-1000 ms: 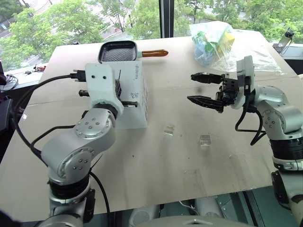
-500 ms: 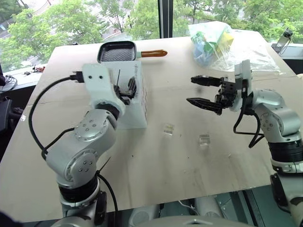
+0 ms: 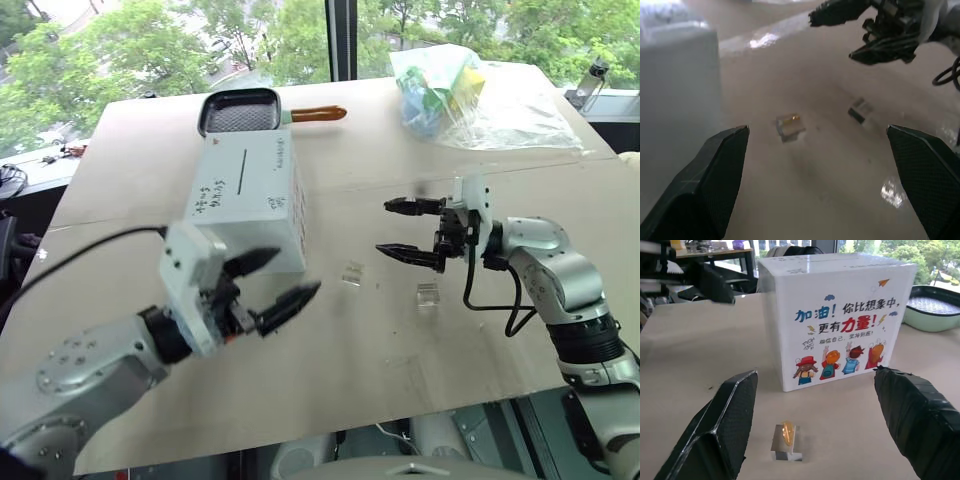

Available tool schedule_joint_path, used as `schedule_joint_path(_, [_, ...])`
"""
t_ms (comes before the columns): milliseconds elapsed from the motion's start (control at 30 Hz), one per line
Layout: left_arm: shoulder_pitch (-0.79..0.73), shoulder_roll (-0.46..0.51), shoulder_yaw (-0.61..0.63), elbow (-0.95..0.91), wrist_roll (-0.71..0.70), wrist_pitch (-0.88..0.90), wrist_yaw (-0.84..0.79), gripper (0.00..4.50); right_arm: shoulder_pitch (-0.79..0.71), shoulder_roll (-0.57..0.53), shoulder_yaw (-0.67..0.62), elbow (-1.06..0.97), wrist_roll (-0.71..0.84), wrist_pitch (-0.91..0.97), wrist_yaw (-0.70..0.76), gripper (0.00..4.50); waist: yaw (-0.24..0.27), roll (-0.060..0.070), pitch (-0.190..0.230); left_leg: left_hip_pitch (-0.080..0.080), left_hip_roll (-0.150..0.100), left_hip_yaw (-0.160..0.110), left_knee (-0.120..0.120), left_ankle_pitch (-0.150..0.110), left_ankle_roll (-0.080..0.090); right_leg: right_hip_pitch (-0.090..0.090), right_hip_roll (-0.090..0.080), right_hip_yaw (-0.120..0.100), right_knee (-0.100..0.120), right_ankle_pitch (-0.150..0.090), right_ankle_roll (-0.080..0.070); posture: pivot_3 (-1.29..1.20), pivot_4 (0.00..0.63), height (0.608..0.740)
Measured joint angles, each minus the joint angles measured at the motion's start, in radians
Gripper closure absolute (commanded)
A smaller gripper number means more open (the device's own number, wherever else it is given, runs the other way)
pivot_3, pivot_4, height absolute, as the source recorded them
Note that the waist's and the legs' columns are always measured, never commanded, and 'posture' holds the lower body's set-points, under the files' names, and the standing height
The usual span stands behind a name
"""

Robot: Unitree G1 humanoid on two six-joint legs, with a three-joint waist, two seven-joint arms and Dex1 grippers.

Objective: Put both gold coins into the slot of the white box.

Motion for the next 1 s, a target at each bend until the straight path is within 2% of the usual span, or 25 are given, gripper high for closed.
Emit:
schedule_joint_path(67, [0.032, -0.012, -0.005, 0.006, 0.033, -0.03, -0.028, 0.02, 0.013, 0.007, 0.022, -0.003, -0.027, -0.008, -0.011, 0.52, 0.002, 0.0, 0.0, 0.0, 0.0, 0.0, 0.0, 0.0, 0.0, 0.0, 0.0, 0.0, 0.0, 0.0, -0.001, 0.0, 0.15, 0.721])
schedule_joint_path(233, [0.21, -0.054, -0.034, 0.054, 0.201, -0.193, -0.214, 0.02, 0.054, 0.136, 0.12, 0.026, -0.154, -0.027, -0.148, 0.52, -0.01, 0.001, 0.0, 0.001, 0.002, 0.005, 0.0, 0.0, 0.0, -0.001, 0.002, 0.001, 0.0, 0.001, -0.001, 0.0, 0.15, 0.721])
schedule_joint_path(467, [0.241, -0.091, -0.032, 0.082, 0.289, -0.312, -0.284, 0.02, 0.052, 0.19, 0.181, 0.123, -0.27, -0.063, -0.224, 0.52, -0.004, 0.0, -0.001, 0.001, 0.001, 0.004, 0.0, 0.0, 0.0, 0.0, 0.001, 0.0, -0.001, 0.001, -0.001, 0.0, 0.15, 0.721])
schedule_joint_path(567, [0.242, -0.096, -0.032, 0.085, 0.302, -0.333, -0.293, 0.0, 0.052, 0.189, 0.187, 0.151, -0.289, -0.079, -0.224, 1.33, -0.007, 0.0, 0.0, 0.001, 0.002, 0.004, 0.0, 0.0, 0.0, -0.001, 0.002, 0.0, -0.001, 0.001, -0.001, 0.0, 0.15, 0.721])
schedule_joint_path(733, [0.235, -0.096, -0.035, 0.095, 0.362, -0.362, -0.302, 0.0, 0.054, 0.186, 0.184, 0.153, -0.287, -0.086, -0.209, 3.51, -0.009, 0.0, 0.0, 0.001, 0.002, 0.004, 0.0, 0.0, 0.0, -0.001, 0.002, 0.0, 0.0, 0.001, -0.001, 0.0, 0.15, 0.721])
schedule_joint_path(767, [0.233, -0.096, -0.035, 0.099, 0.371, -0.365, -0.302, 0.0, 0.054, 0.186, 0.184, 0.153, -0.286, -0.086, -0.207, 3.8, -0.009, 0.0, 0.0, 0.001, 0.002, 0.004, 0.0, 0.0, 0.0, -0.001, 0.002, 0.0, 0.0, 0.001, -0.001, 0.0, 0.15, 0.721])
schedule_joint_path(800, [0.23, -0.096, -0.041, 0.108, 0.387, -0.37, -0.302, 0.0, 0.055, 0.185, 0.183, 0.153, -0.283, -0.086, -0.205, 4.33, -0.009, 0.0, 0.0, 0.001, 0.002, 0.004, 0.0, 0.0, 0.0, -0.001, 0.002, 0.0, 0.0, 0.001, -0.001, 0.0, 0.15, 0.721])
schedule_joint_path(1000, [0.227, -0.102, -0.071, 0.135, 0.426, -0.389, -0.306, 0.0, 0.064, 0.18, 0.179, 0.145, -0.275, -0.083, -0.191, 4.43, -0.009, 0.0, 0.0, 0.001, 0.002, 0.004, 0.0, 0.0, 0.0, -0.001, 0.002, 0.0, -0.001, 0.001, -0.001, 0.0, 0.15, 0.721])
